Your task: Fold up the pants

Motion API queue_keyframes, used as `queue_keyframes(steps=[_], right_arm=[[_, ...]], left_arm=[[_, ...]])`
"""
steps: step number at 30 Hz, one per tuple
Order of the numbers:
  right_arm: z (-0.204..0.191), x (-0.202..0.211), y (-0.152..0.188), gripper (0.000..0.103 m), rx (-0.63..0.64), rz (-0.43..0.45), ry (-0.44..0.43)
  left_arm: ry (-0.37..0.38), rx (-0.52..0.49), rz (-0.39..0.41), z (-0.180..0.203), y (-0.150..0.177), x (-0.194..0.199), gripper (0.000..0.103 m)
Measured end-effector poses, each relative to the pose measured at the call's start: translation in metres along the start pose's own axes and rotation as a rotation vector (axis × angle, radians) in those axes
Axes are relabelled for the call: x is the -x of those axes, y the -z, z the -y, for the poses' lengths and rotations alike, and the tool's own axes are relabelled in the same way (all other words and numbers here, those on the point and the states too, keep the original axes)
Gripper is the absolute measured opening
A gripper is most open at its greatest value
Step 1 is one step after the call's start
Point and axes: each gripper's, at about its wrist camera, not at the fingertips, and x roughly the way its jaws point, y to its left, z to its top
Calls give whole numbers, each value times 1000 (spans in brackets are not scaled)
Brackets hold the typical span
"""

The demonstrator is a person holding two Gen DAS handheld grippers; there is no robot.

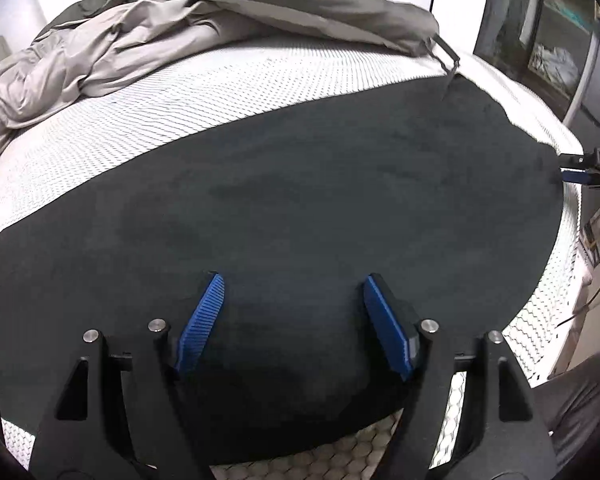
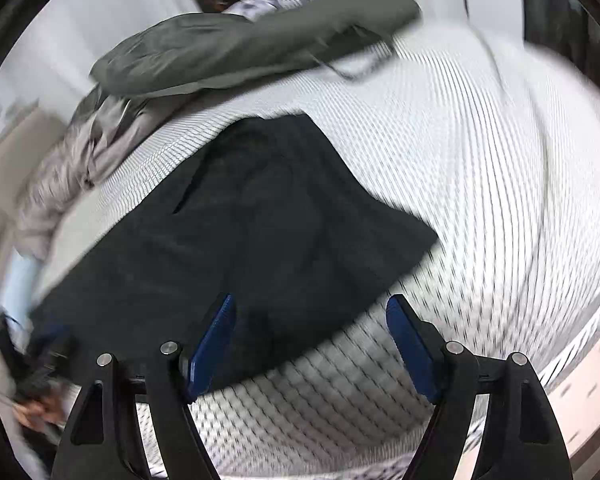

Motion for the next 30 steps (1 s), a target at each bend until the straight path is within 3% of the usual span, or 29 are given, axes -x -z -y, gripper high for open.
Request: queue_keyframes(steps=[2, 7, 8, 9, 10, 11, 14, 16, 19, 22, 23, 25, 26, 28, 30], right_arm=[[18, -8, -2, 79, -88, -9, -79], [45, -30, -13, 79, -338, 135, -324], [46, -32, -14, 69, -375, 168, -338], [46, -34, -16, 52, -385, 188, -333], [41, -36, -19, 43, -379, 200, -303], [35, -36, -19, 28, -359, 207, -264], [1, -20, -22, 13, -243, 262, -169], [-33, 2, -25, 11, -140, 318, -210], [-113, 32, -19, 11, 78, 376, -359], [-202, 34, 5, 12, 297, 314, -586], [-223, 26, 12, 16, 343, 277, -632], [-268, -2, 32, 51, 457, 104, -719], [-291, -23, 48, 72, 531, -18, -701], [-315, -49, 77, 68, 682, -142, -586], [-318, -52, 88, 63, 741, -162, -524]], left_arm=[[-8, 7, -12, 5, -1, -5, 74], [37, 61, -36, -5, -6, -17, 78], [49, 73, -37, -7, -6, -18, 78], [61, 89, -43, -11, -6, -17, 77], [72, 100, -46, -13, -5, -15, 77], [87, 113, -49, -16, -5, -14, 77], [125, 172, -48, -33, -3, -7, 77], [116, 225, -30, -49, -3, 0, 77], [98, 301, -16, -74, 0, 5, 77], [87, 408, 30, -103, 5, 18, 77], [79, 444, 53, -113, 7, 23, 77], [60, 511, 86, -134, 14, 32, 77], [54, 540, 93, -144, 17, 35, 77], [53, 571, 96, -158, 23, 39, 77], [60, 587, 98, -165, 25, 40, 77]])
